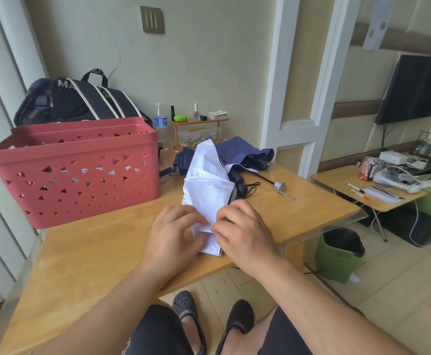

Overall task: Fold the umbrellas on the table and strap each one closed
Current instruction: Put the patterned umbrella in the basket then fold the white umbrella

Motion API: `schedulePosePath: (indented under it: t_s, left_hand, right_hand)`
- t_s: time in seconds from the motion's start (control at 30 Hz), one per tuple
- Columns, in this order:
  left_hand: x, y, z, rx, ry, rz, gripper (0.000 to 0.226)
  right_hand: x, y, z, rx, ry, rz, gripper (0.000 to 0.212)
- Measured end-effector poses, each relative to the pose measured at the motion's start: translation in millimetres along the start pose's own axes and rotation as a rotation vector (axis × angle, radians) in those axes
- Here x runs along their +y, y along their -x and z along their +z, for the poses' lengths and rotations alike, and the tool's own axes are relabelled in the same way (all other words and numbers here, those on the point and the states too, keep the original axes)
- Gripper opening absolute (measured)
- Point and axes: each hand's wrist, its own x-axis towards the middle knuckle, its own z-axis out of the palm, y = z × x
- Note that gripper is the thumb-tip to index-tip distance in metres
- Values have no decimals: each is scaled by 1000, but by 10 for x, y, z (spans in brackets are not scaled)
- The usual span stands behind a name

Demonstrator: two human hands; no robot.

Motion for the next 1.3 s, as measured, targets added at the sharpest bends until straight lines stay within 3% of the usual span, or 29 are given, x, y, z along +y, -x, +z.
schedulePosePath:
  t_s: [0.13, 0.37, 0.53, 0.63, 0.73, 0.8, 0.9, 1.07, 1.3]
  left_hand:
    - [52, 17, -6, -82, -138, 57, 11]
    - [64, -282, 24, -110, -30, -13, 36]
    - [122, -967, 305, -423, -120, -43, 53]
    - [58, -1024, 561, -661, -267, -57, 61]
    - [-45, -878, 748, -780, -398, -61, 68]
    - [-91, -857, 802, -815, -394, -70, 68]
    - [-114, -883, 811, -841, -382, -76, 69]
    - [-125, -938, 784, -940, -372, -89, 69]
    - [-119, -952, 765, -969, -372, -87, 69]
  right_hand:
    - [16, 75, -8, -166, -35, -3, 11]
    - [-20, 56, -106, -597, -90, 110, 31]
    - [-50, 0, -225, -737, -68, 77, 35]
    - [1, 15, -241, -735, -127, 90, 34]
    - [140, -42, -287, -726, -314, 187, 31]
    - [385, -136, -250, -634, -333, 296, 26]
    - [877, -320, -38, -458, -107, 452, 28]
    - [1263, -591, 311, -619, 92, 460, 40]
    - [1434, -626, 527, -609, 67, 413, 42]
